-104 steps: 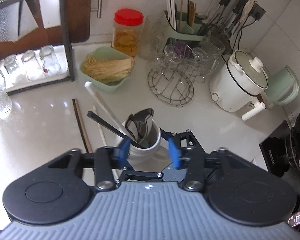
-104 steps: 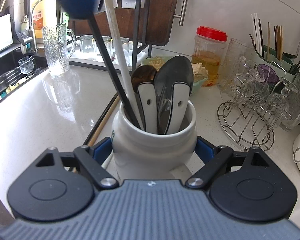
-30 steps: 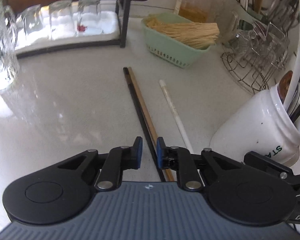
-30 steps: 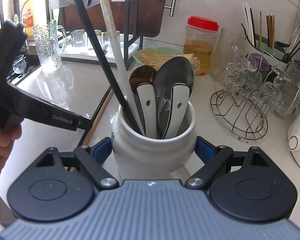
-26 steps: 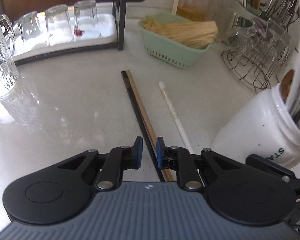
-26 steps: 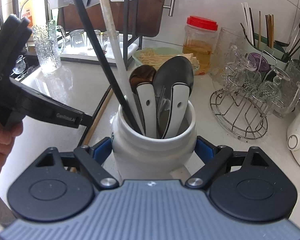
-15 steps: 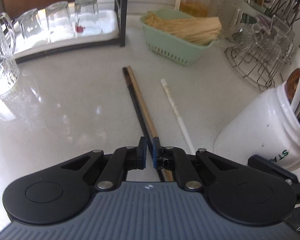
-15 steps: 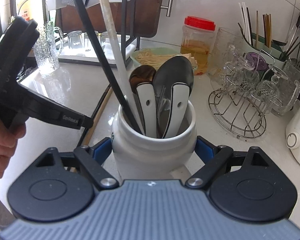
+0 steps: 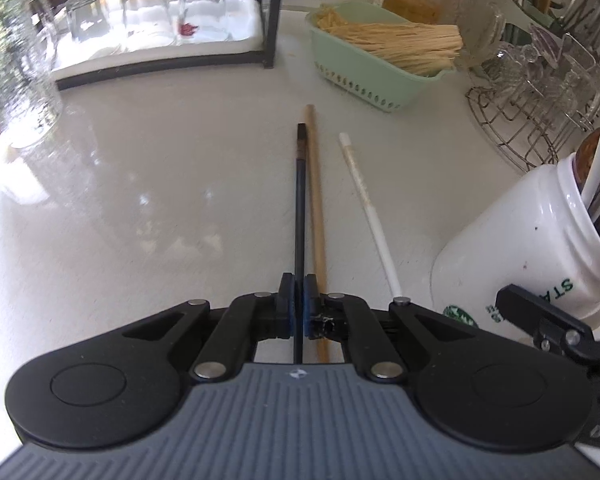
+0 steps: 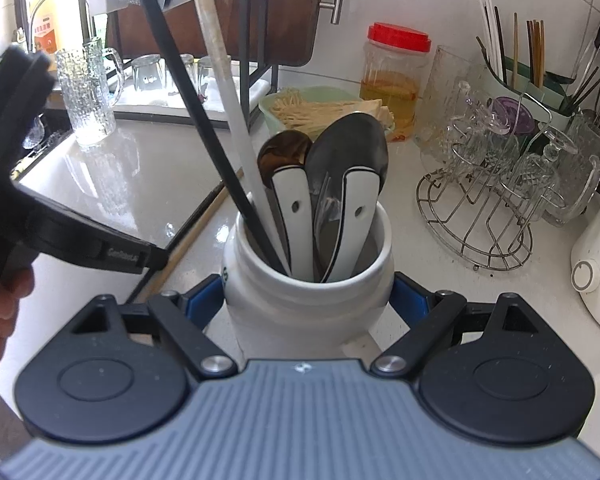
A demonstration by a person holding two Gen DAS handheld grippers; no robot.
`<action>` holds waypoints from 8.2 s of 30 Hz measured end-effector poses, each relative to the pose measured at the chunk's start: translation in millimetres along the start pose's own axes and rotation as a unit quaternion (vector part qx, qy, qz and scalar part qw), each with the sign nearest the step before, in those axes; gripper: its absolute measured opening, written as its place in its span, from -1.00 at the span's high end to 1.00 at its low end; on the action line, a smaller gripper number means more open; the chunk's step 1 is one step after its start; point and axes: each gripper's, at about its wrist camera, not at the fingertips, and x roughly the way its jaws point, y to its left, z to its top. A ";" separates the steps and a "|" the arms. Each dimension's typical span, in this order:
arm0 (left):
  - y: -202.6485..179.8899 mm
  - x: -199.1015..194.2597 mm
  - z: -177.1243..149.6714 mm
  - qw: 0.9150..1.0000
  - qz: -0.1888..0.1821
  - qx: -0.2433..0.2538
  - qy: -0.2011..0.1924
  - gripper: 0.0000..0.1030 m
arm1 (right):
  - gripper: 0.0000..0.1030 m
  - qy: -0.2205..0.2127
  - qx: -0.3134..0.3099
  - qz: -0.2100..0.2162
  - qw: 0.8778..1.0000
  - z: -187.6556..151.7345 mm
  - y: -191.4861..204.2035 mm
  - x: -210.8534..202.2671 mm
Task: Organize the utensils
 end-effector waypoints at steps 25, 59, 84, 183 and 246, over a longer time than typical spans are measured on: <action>26.7 -40.8 -65.0 0.998 -0.008 -0.025 0.049 0.89 | -0.76 -0.020 -0.005 0.002 1.000 -5.9 1.4 -3.3; 22.9 7.0 18.1 1.000 0.005 0.012 0.026 0.63 | -0.76 -0.023 -0.007 0.001 1.000 -7.4 2.7 -3.6; -7.8 -30.6 23.2 0.999 0.024 0.043 -0.007 0.87 | -0.77 -0.023 -0.016 0.003 1.000 -8.5 2.3 -1.7; -120.4 -260.2 76.3 0.970 -0.091 0.098 -0.203 0.87 | -0.77 -0.031 -0.041 0.044 0.998 -14.7 -5.3 1.7; -46.3 -251.9 52.1 0.994 0.007 0.036 -0.101 -0.58 | -0.76 -0.015 -0.007 0.046 0.999 -11.4 -9.4 6.7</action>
